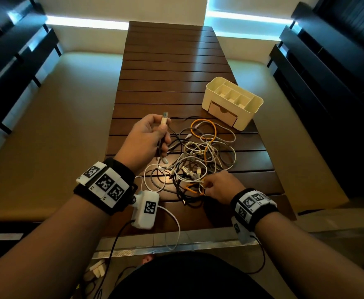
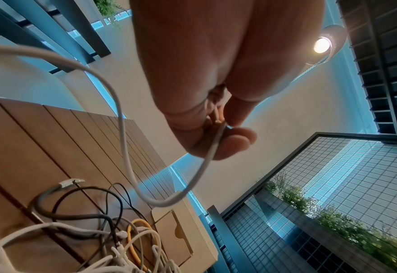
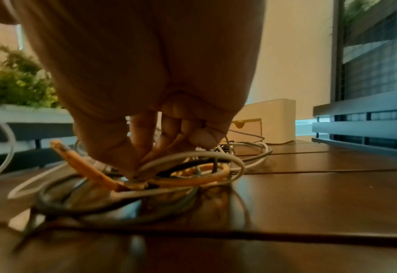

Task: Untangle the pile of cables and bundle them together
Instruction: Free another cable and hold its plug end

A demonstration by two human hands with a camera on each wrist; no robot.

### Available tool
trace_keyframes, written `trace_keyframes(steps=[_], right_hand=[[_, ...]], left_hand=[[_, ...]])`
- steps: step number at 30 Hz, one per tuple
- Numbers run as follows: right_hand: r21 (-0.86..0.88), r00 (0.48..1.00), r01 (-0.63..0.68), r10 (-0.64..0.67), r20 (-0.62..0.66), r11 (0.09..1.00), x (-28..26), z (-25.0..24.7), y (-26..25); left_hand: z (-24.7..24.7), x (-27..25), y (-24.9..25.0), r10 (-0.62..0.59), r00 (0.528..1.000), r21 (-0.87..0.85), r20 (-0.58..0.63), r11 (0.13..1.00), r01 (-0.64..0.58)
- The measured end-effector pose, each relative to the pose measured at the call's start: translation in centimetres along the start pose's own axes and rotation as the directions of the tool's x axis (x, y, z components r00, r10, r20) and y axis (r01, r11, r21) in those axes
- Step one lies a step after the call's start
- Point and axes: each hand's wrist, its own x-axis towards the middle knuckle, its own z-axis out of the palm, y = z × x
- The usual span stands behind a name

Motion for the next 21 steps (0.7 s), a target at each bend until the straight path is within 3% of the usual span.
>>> trace_keyframes(steps=[4, 8, 11, 18, 21], right_hand=[[0.420, 0.998, 0.031, -0.007, -0.059, 0.907, -0.8, -2.9, -0.6], [0.610, 0.991, 0.114, -0.136, -0.010, 0.784, -2.1, -7.5, -2.0], [0.709, 0.982, 0.145, -0.187, -0.019, 0.690, -2.7, -9.9, -2.5], [0.873, 0.931, 0.355, -0.211, -0.298, 0.334, -2.4, -10.0, -4.3], [0.864, 0.905, 0.409, -0.250, -0.343, 0.294, -2.4, -9.8, -5.2]], left_hand=[[-0.1, -0.1, 0.0, -0.002, 1.000, -0.030, -0.020, 1.000, 0.001], [-0.2, 0.0, -0.2, -0.007, 0.998, -0.061, -0.054, 0.998, 0.004], [-0.3, 0.1, -0.2, -0.009, 0.998, -0.066, -0.056, 0.998, 0.005], [0.0, 0.0, -0.2, -0.025, 0.998, -0.096, -0.062, 0.995, 0.019], [0.3, 0.0, -0.1, -0.043, 0.998, -0.145, -0.040, 0.989, 0.037]])
